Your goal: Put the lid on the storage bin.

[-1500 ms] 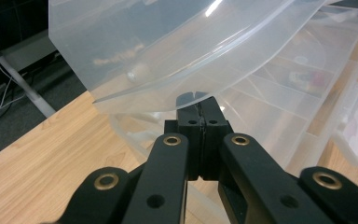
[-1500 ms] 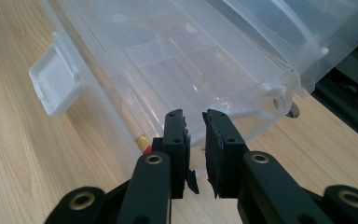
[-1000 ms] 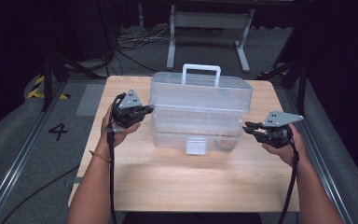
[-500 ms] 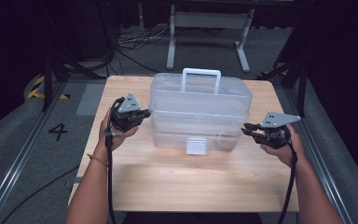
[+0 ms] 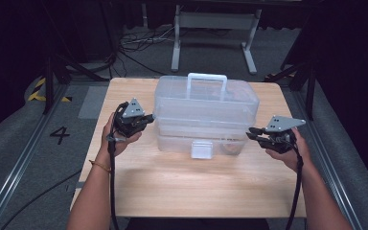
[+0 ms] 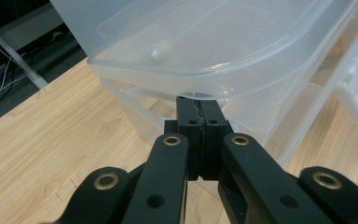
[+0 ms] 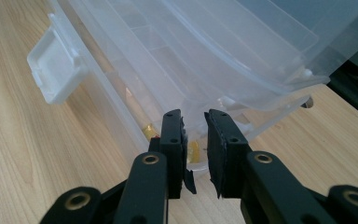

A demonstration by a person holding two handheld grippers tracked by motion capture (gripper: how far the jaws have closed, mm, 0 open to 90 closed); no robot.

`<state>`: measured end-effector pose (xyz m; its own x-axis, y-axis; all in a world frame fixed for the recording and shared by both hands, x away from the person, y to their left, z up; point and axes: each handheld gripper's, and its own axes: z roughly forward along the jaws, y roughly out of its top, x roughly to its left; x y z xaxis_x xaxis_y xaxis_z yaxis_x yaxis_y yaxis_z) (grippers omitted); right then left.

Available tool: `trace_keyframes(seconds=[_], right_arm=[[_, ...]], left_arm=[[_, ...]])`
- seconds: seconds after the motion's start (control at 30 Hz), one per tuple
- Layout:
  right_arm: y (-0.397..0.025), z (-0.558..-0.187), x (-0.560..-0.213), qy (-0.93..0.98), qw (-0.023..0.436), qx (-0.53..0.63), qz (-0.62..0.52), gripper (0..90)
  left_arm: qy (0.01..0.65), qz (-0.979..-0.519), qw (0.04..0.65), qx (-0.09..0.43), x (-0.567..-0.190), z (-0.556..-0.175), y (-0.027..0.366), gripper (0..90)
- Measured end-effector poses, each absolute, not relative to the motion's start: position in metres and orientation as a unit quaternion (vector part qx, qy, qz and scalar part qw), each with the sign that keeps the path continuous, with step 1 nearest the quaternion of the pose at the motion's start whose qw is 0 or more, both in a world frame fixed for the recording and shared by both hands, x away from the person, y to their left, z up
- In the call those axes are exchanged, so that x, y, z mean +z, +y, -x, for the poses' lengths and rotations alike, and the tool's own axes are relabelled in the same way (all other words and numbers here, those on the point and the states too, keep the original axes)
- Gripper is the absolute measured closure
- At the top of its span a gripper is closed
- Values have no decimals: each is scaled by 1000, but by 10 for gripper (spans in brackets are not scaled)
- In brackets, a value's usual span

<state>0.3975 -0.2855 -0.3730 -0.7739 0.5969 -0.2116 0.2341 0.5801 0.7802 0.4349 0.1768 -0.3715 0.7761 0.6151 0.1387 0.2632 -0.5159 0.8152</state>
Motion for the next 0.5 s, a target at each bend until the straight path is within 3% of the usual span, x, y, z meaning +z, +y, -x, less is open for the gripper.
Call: trace_keyframes(seconds=[0.5], right_arm=[[-297,-399,-375,851,247,387,-254,771]], left_arm=[[266,-852,397,213,-377,-431,176,900]])
